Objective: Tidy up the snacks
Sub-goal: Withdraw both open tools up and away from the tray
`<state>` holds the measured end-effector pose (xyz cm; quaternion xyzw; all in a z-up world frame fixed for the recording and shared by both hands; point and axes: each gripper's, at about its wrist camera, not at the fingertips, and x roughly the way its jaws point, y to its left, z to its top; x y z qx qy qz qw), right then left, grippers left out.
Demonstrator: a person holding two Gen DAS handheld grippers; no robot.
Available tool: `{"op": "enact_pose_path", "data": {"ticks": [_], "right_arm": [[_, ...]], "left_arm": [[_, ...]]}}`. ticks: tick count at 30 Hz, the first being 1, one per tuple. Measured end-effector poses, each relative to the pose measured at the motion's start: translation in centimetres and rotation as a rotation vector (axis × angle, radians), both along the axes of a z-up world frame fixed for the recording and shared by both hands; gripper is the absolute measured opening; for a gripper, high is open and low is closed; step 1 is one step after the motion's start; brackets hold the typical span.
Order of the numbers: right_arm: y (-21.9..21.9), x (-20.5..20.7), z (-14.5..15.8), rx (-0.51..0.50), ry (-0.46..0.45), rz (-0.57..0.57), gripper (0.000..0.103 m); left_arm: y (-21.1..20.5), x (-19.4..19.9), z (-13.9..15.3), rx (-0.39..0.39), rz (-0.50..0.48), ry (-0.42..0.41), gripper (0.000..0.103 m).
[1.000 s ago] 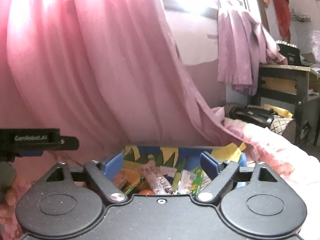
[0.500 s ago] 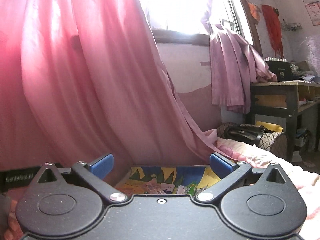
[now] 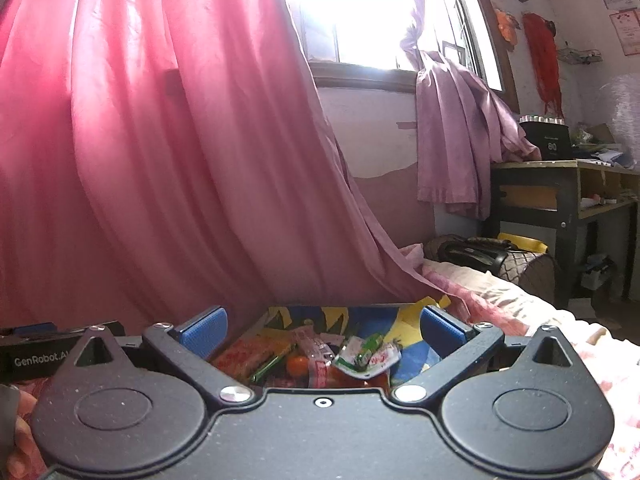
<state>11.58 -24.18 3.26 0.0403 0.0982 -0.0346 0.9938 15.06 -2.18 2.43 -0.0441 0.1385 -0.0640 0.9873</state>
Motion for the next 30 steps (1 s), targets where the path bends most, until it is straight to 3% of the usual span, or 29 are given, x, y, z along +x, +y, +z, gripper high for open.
{"op": "enact_pose_path", "data": {"ticks": [13,30], "right_arm": [[-0.1,-3.1,-0.9,0.024,0.045,-0.026,0.102],[1.3,-4.5,-3.0,0.016,0.215,-0.016,0.102]], "left_arm": [[0.6,-3.6,-1.0,0.021,-0.003,0.026,0.103],[0.5,-6.0,-2.5,0.09,-0.012,0.166,0.103]]}}
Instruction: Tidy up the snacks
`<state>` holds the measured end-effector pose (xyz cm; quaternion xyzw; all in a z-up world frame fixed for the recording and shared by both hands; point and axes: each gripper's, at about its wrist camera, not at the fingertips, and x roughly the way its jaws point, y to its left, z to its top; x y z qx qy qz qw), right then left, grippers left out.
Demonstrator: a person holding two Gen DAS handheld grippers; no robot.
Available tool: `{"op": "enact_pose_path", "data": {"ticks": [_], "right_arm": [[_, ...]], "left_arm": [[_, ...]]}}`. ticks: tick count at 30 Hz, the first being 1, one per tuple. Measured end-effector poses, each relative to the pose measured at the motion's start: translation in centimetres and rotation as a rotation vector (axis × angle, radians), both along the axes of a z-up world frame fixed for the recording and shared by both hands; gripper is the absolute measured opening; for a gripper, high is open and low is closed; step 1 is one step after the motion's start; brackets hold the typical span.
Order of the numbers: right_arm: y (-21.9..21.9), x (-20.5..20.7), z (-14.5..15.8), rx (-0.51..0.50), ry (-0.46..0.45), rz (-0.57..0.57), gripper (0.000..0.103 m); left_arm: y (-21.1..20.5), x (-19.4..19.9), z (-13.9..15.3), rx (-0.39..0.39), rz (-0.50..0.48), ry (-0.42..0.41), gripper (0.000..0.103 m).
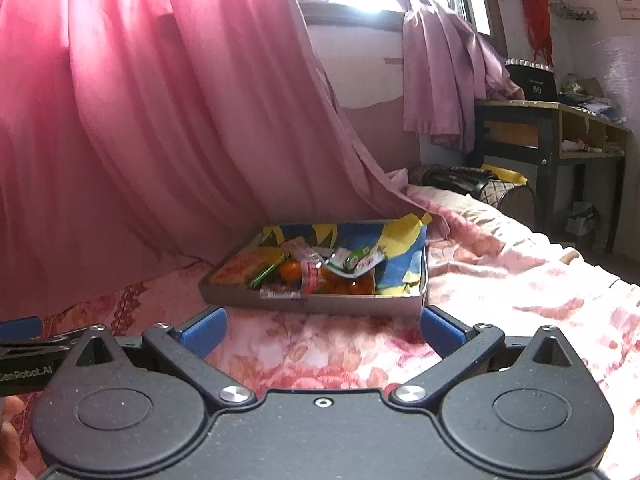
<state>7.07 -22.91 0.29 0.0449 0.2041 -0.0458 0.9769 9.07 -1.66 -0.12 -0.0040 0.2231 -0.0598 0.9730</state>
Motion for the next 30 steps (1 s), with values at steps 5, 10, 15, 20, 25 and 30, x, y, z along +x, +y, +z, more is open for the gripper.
{"op": "enact_pose_path", "data": {"ticks": [5,10,15,20,25,30], "right_arm": [[0.4,-0.4,-0.6,0.007,0.047,-0.006,0.102],[0.4,-0.5,-1.2,0.025,0.087,-0.023,0.102],[0.8,-0.2,-1.6,0.007,0.118,-0.02,0.102],[1.2,0.2,-2.0,-0.012,0.149,-0.006,0.102],[1.3,0.4,-2.2,-0.016,0.16,0.0,0.102],[1.2,0.5,-2.3,-0.013,0.164,-0.004,0.102]], "left_arm": [[0.2,-0.3,-0.4,0.031,0.025,0.039,0.103],[0.4,-0.3,-0.9,0.043,0.045,0.081,0.103],[0.6,-0.3,-1.0,0.045,0.057,0.101,0.103],[0.8,-0.2,-1.1,0.041,0.063,0.11,0.103],[0.7,-0.1,-1.1,0.045,0.059,0.113,0.103],[0.5,-0.1,-1.1,0.053,0.051,0.113,0.103]]}}
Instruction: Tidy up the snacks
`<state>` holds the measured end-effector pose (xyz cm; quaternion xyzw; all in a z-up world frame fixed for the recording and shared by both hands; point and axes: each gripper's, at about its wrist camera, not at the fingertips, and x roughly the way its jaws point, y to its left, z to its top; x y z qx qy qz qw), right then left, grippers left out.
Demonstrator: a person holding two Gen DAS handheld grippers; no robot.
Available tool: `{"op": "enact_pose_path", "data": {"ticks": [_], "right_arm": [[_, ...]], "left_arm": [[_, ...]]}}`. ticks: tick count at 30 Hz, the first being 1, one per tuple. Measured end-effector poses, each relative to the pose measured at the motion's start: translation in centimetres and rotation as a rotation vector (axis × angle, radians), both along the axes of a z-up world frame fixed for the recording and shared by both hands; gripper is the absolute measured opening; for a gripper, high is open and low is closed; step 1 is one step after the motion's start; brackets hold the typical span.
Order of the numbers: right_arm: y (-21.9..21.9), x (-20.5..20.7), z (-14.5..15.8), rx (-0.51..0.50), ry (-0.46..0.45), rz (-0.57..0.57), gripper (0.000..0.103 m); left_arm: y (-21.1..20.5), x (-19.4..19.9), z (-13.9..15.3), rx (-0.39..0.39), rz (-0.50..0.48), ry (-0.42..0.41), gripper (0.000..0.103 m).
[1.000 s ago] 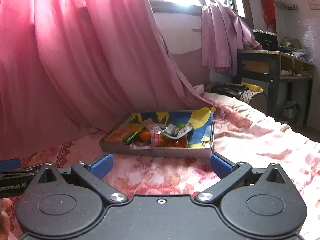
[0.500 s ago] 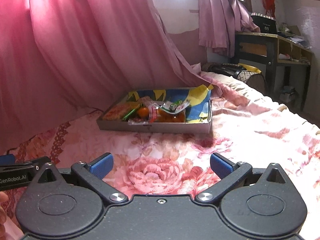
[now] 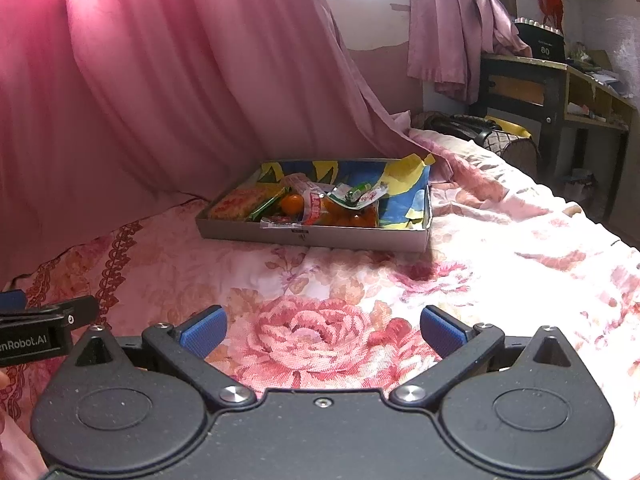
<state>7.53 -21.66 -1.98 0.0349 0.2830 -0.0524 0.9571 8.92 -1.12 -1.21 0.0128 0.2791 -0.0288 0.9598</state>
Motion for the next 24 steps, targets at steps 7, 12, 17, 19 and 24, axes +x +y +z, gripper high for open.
{"op": "enact_pose_path", "data": {"ticks": [7,12,17,19,24], "right_arm": [[0.01,0.01,0.02,0.0,0.0,0.0,0.102],[0.01,0.11,-0.15,0.0,0.004,0.0,0.102],[0.02,0.11,-0.19,0.0,0.005,0.0,0.102],[0.0,0.1,-0.29,0.0,0.006,0.0,0.102],[0.02,0.12,-0.27,0.0,0.006,0.0,0.102]], "left_arm": [[0.01,0.0,-0.01,0.0,0.0,0.001,0.103],[0.01,-0.02,-0.02,0.0,0.0,0.0,0.103],[0.03,0.02,-0.05,0.001,0.0,0.001,0.103],[0.03,0.01,-0.05,0.001,0.0,0.001,0.103],[0.0,-0.03,-0.03,0.0,0.0,0.001,0.103]]}}
